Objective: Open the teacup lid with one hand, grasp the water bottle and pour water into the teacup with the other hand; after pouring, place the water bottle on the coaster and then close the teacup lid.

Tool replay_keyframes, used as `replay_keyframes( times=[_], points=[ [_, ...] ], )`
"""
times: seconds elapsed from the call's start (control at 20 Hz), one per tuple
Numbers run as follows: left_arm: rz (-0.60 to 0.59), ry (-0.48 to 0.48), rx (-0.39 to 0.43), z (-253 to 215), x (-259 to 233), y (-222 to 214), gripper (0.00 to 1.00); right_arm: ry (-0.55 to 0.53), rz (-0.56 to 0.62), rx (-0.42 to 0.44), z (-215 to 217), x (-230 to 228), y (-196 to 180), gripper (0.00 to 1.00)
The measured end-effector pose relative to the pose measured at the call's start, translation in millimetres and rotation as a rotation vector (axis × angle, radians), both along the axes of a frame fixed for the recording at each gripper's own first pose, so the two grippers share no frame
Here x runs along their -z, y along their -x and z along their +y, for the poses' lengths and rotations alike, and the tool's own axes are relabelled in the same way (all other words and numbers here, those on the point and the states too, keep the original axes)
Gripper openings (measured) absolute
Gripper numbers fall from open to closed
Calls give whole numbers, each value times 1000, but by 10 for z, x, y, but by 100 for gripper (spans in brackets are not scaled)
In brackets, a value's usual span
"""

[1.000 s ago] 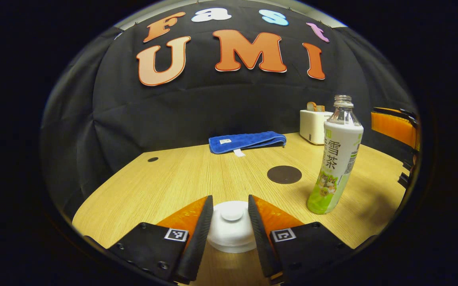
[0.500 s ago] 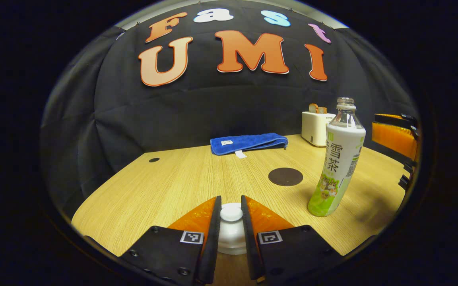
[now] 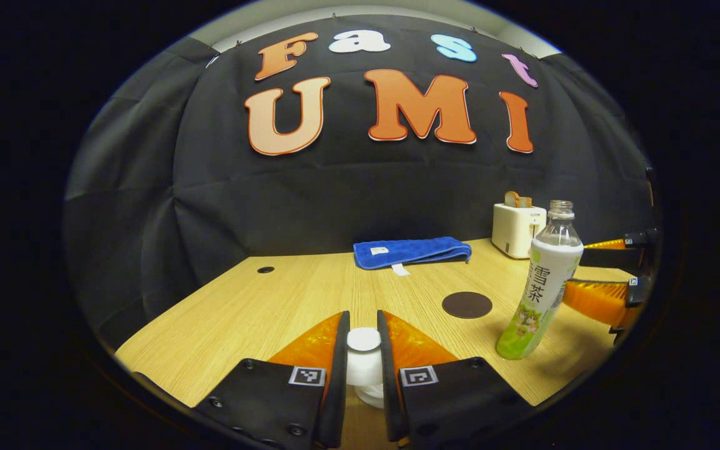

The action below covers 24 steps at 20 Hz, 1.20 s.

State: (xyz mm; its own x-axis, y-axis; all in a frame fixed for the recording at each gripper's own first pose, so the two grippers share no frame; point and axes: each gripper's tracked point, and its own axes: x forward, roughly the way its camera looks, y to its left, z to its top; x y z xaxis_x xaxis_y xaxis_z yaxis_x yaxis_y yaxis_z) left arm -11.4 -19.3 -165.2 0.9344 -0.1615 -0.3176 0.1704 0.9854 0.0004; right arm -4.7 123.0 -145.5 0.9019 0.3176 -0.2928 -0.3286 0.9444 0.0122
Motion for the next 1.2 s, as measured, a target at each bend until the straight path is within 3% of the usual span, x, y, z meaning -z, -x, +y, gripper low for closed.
replay_keyframes(
  times=[0.05,0.15,0.4,0.45,0.75,0.95,1.2],
  points=[
    [-7,2,-9,41,-35,-4,26,3,13,-5,30,46,-14,96],
    [-16,6,-29,137,-82,12,29,10,38,-13,95,152,-26,93],
    [-10,10,-69,348,-6,56,27,28,97,-37,263,462,-83,82],
    [-2,13,-76,371,30,74,29,34,112,-34,276,522,-71,75],
    [2,13,-101,527,107,128,29,52,98,-40,340,494,-120,66],
    [-10,21,-119,637,90,162,29,193,23,-32,253,358,-179,62],
    [-14,8,-153,809,82,197,29,457,-83,-44,131,212,-302,65]
  ],
)
